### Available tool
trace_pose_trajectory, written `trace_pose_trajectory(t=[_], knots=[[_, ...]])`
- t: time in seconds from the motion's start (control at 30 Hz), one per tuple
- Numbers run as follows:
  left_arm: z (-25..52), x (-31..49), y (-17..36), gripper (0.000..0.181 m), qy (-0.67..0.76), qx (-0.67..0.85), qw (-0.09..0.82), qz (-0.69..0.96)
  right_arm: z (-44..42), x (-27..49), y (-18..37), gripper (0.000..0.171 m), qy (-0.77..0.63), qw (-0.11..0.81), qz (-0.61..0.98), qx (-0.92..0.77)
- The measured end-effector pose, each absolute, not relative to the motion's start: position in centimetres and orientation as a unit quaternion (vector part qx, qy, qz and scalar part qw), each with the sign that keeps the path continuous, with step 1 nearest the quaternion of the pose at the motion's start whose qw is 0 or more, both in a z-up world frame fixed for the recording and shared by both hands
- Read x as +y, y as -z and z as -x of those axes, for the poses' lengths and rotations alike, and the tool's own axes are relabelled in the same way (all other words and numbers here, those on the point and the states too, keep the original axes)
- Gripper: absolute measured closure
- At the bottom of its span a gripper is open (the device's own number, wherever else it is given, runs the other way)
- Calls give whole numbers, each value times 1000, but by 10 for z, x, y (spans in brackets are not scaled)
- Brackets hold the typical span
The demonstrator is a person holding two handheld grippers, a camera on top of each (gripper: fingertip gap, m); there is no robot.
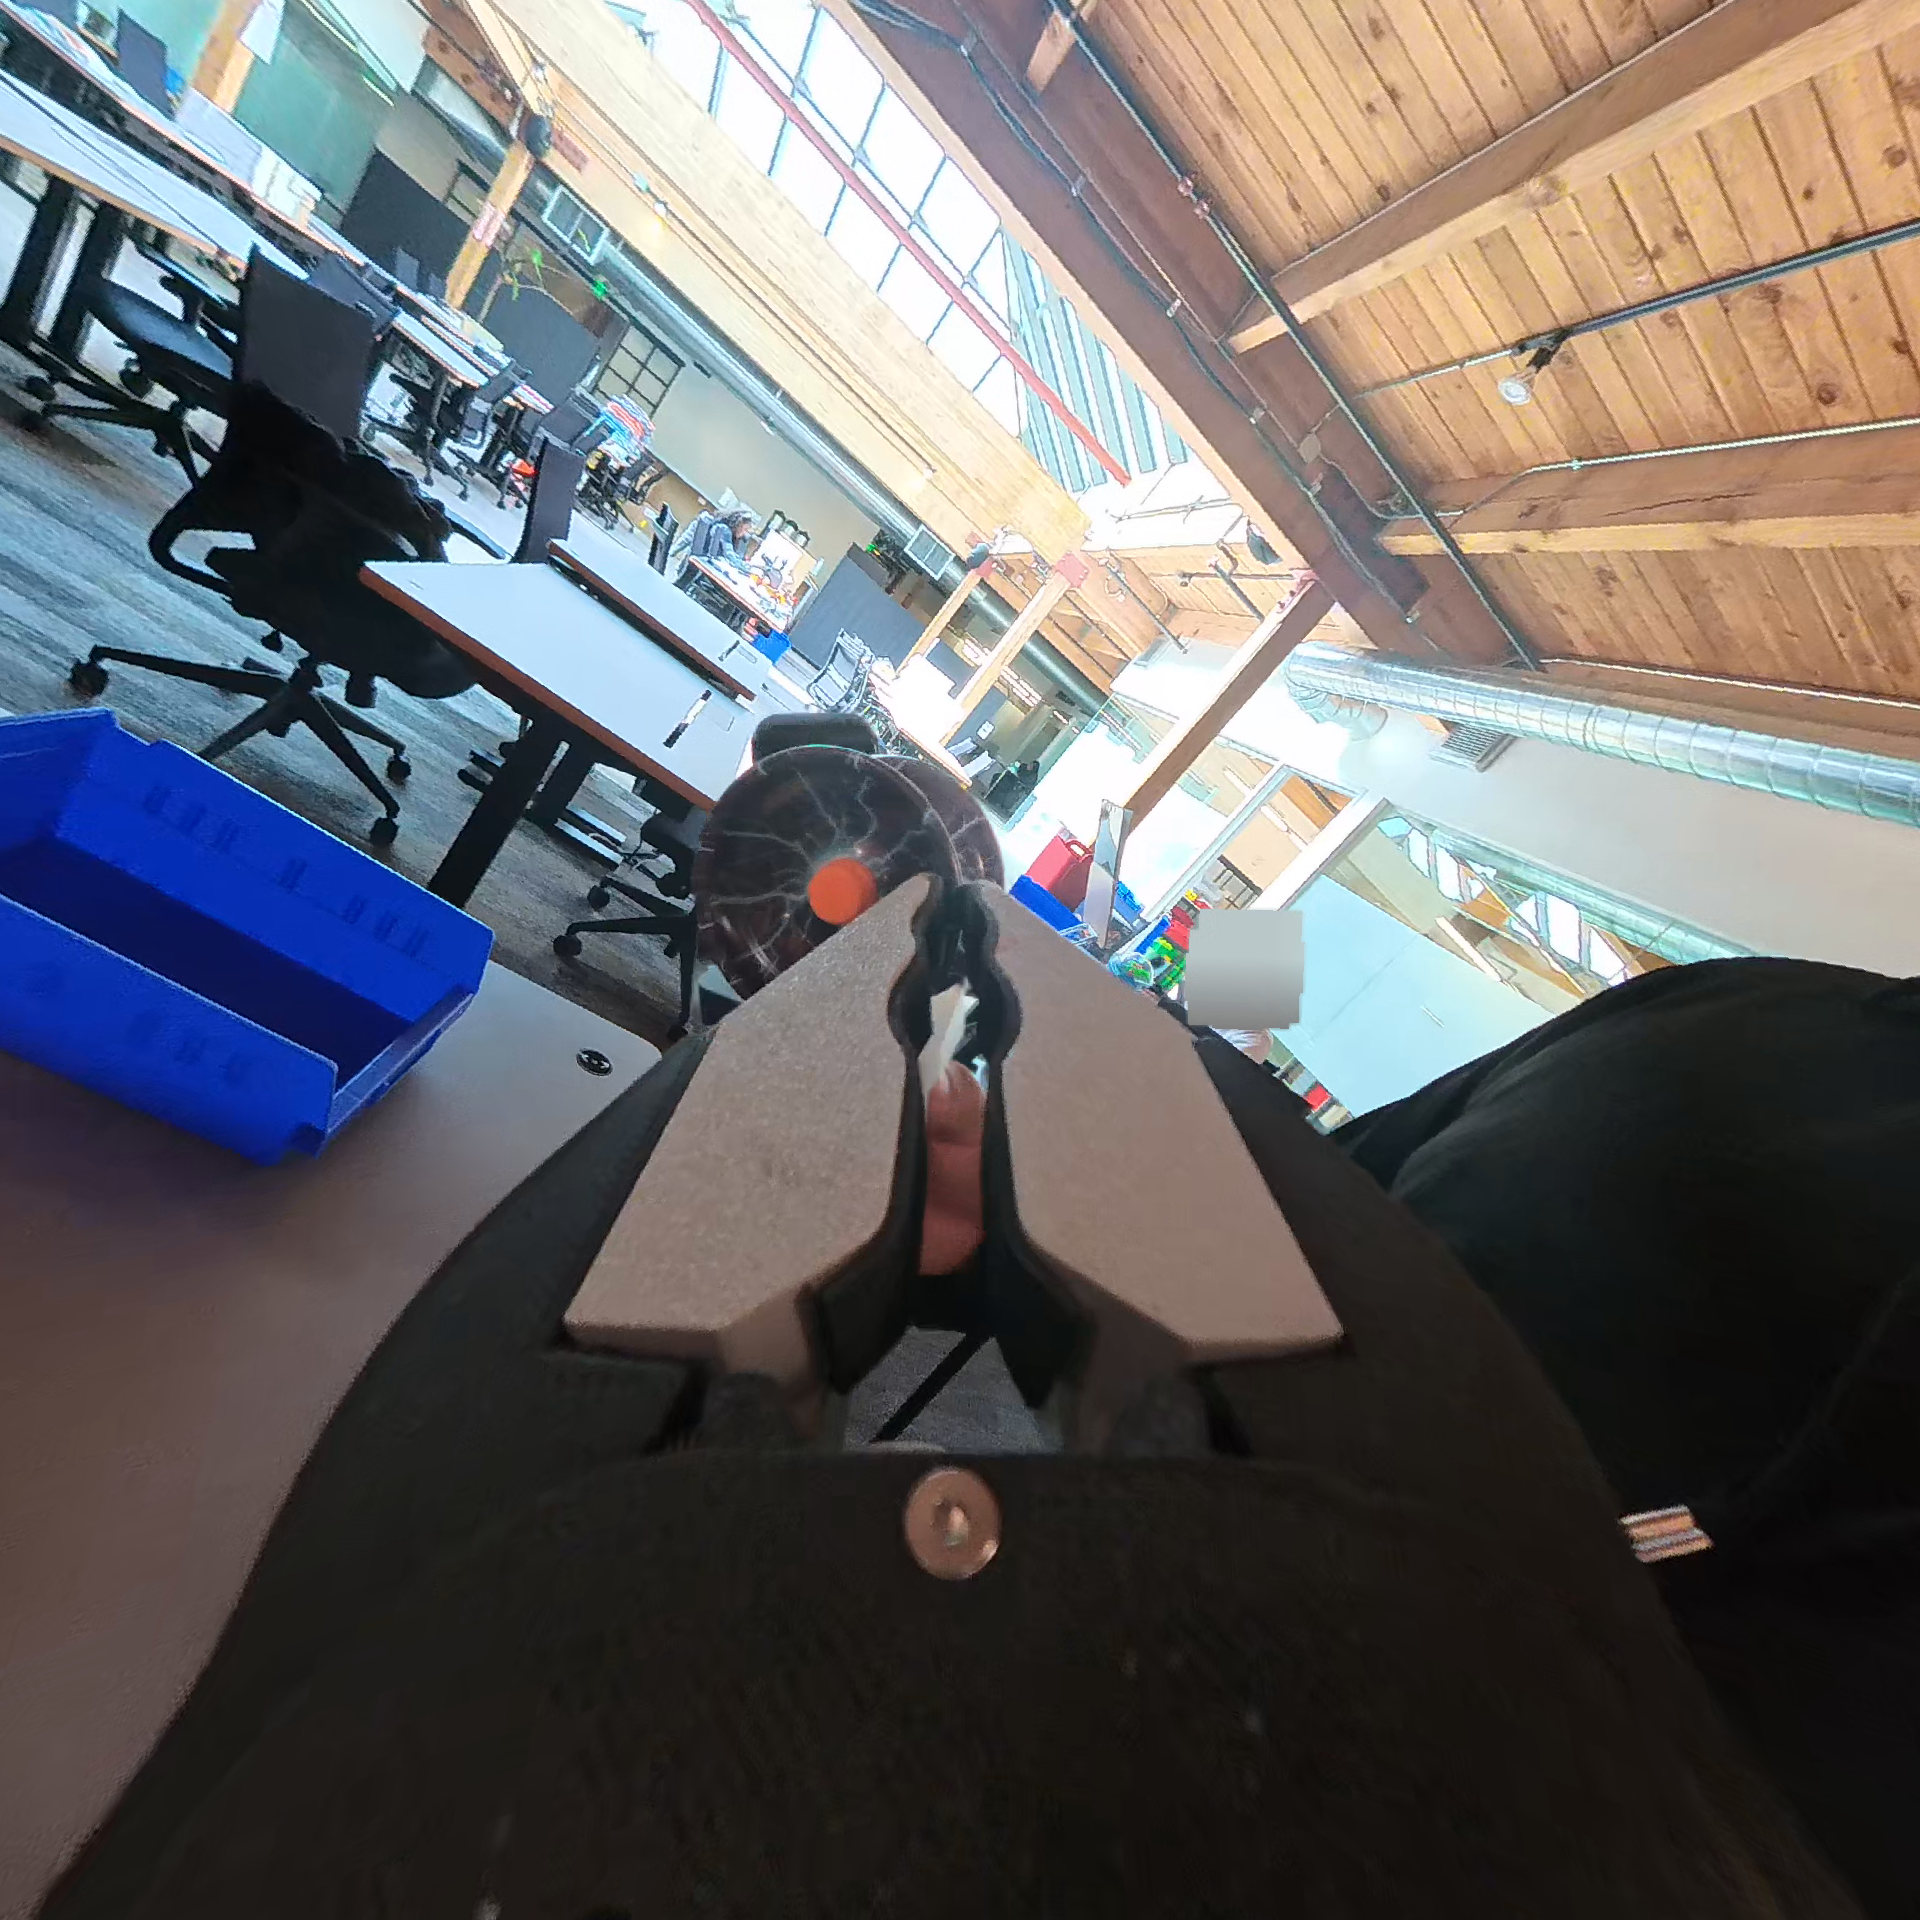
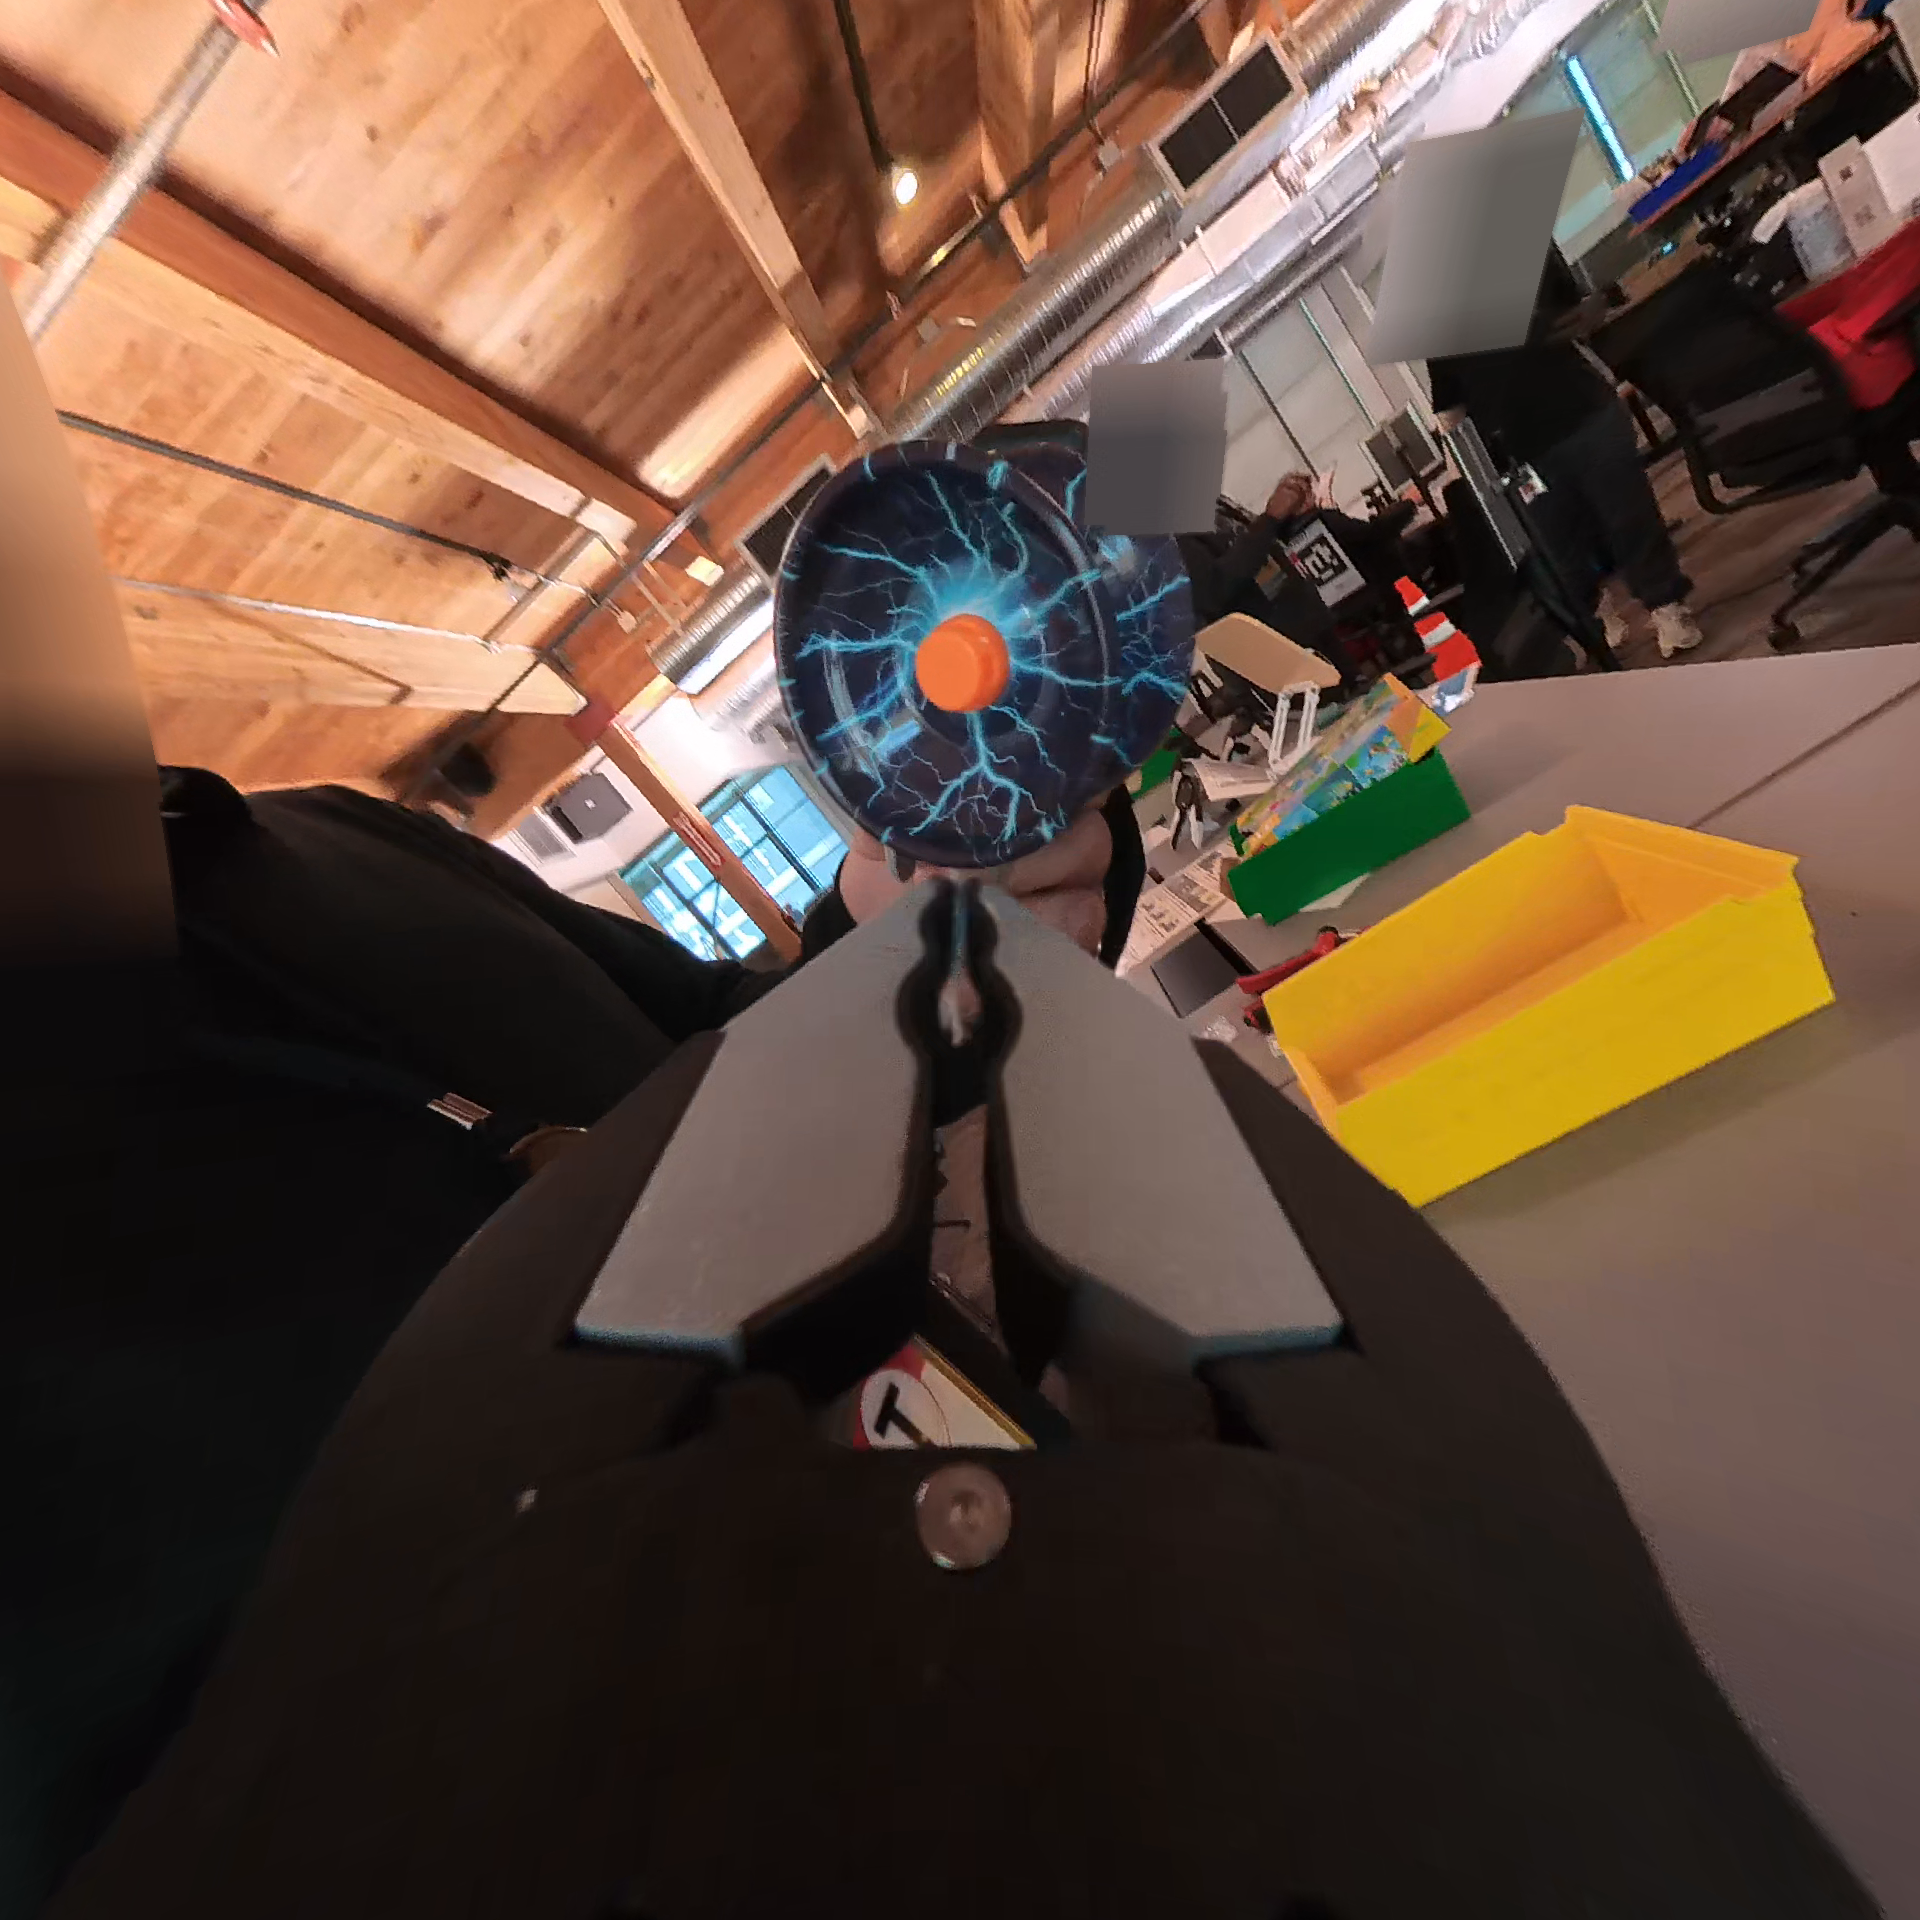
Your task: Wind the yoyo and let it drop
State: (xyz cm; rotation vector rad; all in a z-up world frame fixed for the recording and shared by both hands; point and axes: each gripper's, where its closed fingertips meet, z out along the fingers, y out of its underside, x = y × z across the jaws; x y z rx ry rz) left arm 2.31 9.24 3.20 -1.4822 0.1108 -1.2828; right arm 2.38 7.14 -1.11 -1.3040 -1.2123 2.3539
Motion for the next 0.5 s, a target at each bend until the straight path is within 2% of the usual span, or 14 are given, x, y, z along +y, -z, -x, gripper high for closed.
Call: trace_pose_trajectory(t=[0.2,0.5], knots=[[-22,99,-28,181,536,40,553,636,-40,71,14,171,-797,81,449,-396],[-75,132,-1,181,516,103,511,680,-111,87,-10,171,-764,143,469,-419]])
